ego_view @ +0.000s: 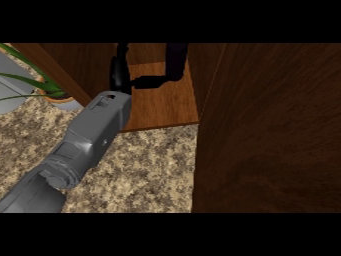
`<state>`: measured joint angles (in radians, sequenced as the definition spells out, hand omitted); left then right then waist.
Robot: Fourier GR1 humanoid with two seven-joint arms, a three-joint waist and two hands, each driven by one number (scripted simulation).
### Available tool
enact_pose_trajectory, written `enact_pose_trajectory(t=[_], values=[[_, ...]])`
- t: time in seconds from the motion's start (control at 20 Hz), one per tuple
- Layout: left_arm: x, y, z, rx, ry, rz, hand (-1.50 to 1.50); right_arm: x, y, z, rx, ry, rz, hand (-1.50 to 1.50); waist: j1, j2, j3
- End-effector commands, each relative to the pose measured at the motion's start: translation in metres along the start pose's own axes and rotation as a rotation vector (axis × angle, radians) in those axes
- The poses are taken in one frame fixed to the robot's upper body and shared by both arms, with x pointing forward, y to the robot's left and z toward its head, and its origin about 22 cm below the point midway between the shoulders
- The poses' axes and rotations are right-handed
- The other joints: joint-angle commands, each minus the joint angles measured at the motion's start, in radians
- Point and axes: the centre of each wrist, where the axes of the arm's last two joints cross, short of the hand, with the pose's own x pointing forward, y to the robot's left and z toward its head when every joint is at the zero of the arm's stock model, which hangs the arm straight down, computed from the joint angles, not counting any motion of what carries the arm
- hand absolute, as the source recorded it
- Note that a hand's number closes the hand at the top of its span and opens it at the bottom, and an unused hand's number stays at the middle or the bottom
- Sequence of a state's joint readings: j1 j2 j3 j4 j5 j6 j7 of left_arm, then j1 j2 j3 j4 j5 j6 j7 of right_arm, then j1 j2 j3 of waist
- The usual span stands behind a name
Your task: Pick up the wine, place it into the cabinet and close the cabinet
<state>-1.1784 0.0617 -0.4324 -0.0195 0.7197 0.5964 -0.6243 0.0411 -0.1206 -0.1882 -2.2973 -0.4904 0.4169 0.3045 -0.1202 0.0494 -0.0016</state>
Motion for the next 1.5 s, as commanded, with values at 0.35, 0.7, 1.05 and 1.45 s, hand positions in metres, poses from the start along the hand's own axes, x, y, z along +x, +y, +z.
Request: enact_pose_trajectory(t=[0.35,0.7,1.05,1.45], values=[[0.011,-0.017,0.004,-0.042,-0.037,0.085,-1.50,0.003,0.002,-0.005,0.018,-0.004,0.007,-1.50,0.011,-0.004,-0.001],[-0.006,-0.027,0.026,-0.062,-0.087,0.148,-1.50,0.005,0.012,-0.008,0.005,0.008,-0.013,-1.50,0.025,-0.017,-0.001],[0.001,-0.036,0.034,-0.094,-0.163,0.274,-1.50,0.008,-0.001,0.002,-0.022,0.022,0.003,-1.50,0.039,-0.034,0.001],[0.008,-0.051,0.069,-0.118,-0.170,0.342,-1.50,0.019,0.008,0.009,-0.042,0.010,0.014,-1.50,0.086,-0.047,0.001]])
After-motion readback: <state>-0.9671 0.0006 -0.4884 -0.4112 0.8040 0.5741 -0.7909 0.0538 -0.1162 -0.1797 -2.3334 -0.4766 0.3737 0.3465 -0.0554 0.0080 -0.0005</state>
